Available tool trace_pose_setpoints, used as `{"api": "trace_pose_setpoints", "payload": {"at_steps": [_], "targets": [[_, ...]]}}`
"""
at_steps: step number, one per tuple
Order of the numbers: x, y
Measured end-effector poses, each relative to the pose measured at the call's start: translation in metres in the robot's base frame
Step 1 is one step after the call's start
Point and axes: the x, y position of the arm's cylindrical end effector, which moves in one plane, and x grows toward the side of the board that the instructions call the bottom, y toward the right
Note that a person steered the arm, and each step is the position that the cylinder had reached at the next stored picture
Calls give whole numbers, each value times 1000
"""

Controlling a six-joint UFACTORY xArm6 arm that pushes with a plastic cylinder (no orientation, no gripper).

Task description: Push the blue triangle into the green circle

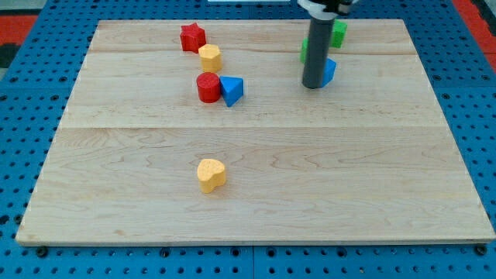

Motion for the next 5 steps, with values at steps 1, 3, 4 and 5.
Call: {"api": "trace_pose_setpoints", "payload": {"at_steps": [1,3,4,5], "targets": [[-33,17],[82,-12],[100,-98],[63,-139]]}}
